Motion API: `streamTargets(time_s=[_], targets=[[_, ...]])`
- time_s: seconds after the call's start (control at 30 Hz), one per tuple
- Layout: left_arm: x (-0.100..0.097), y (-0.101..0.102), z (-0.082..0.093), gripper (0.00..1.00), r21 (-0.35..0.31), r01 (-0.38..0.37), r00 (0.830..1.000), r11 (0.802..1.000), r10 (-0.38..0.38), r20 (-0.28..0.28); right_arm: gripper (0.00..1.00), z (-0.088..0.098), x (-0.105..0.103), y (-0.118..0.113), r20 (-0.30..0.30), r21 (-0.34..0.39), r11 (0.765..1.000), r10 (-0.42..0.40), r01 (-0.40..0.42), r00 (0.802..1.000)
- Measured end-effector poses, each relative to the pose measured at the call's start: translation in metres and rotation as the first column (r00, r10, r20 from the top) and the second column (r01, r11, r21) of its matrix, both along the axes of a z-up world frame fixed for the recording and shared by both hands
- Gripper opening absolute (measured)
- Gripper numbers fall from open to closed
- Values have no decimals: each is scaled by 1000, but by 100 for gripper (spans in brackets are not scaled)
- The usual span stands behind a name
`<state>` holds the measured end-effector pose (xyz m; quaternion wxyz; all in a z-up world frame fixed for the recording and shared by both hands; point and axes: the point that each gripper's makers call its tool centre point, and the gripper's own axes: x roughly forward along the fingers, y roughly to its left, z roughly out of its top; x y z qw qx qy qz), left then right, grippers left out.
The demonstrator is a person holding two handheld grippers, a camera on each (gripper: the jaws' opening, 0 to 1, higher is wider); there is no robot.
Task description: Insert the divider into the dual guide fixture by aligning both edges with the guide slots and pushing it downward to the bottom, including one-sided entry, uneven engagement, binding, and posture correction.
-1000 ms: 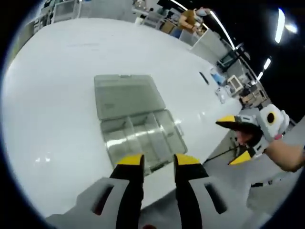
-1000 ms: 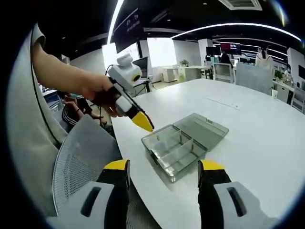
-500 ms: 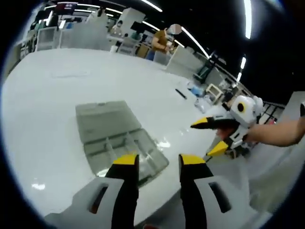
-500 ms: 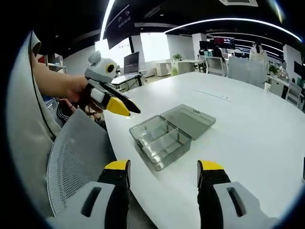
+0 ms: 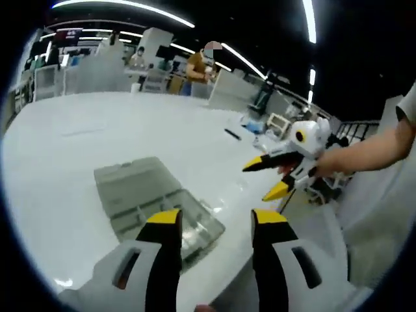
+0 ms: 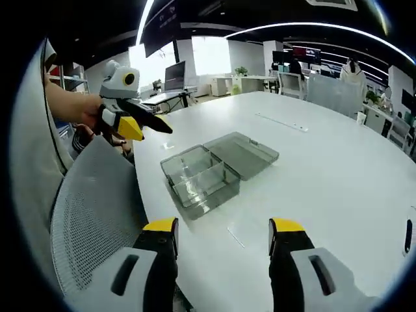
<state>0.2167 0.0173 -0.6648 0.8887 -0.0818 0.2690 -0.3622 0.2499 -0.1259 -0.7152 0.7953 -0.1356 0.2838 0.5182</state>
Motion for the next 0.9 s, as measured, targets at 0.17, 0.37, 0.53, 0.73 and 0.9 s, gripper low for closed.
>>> streamTargets(time_s=[0.17,0.37,0.53,0.73,0.9], targets=[[-6,-7,1,48,36,48,998,998,-49,29,53,-5,10,-8,6,-17,1000,-1,1,1000],[-9,-15,4,52,55,91,994,994,-94,51,53,-15,20,-22,3,-49,999,-4,4,1000],[-6,-16,7,53,67,104,992,992,-108,63,54,-22,29,-31,3,-76,997,1,-1,1000],[-6,-17,6,54,85,113,991,990,-118,61,54,-33,36,-43,2,-124,992,25,-25,1000],[-8,-18,3,54,96,119,991,988,-125,51,54,-40,40,-57,-4,-149,989,25,-26,1000]])
